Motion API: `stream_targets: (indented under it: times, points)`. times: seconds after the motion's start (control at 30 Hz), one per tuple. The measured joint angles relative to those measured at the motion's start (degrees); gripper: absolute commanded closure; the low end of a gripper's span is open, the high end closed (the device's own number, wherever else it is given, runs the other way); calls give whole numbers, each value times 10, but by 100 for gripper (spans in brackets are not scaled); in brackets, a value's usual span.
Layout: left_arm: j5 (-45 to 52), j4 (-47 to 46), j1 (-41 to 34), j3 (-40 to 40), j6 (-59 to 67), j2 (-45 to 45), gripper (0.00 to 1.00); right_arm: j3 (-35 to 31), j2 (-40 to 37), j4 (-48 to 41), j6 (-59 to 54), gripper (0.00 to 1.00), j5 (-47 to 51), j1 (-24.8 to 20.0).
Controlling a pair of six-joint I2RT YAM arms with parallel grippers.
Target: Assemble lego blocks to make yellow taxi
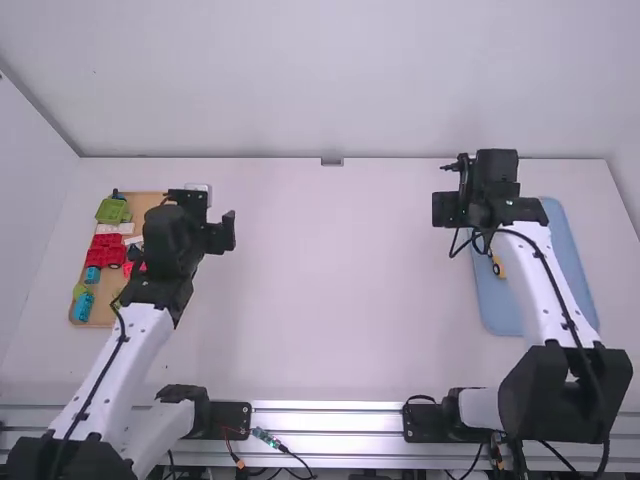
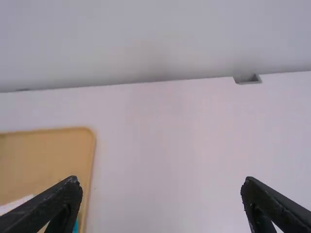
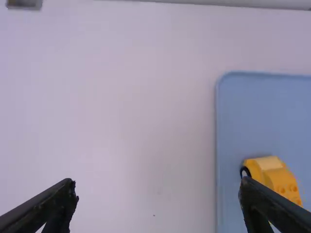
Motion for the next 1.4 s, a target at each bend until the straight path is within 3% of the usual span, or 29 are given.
stream_targets:
  times: [0.57,0.97,1.13,1.4]
  points:
    - [-5,-1,0,-186,-11,-193,51,-169,-171,169,37,46,6,0]
    - [-6,-1,0,-337,-11,-348,78,-322,-330,317,37,74,5,0]
    - [-6,-1,0,-386,-10,-396,86,-379,-390,321,37,85,6,0]
    - [-6,3,0,-386,-11,-471,98,-482,-490,321,37,100,5,0]
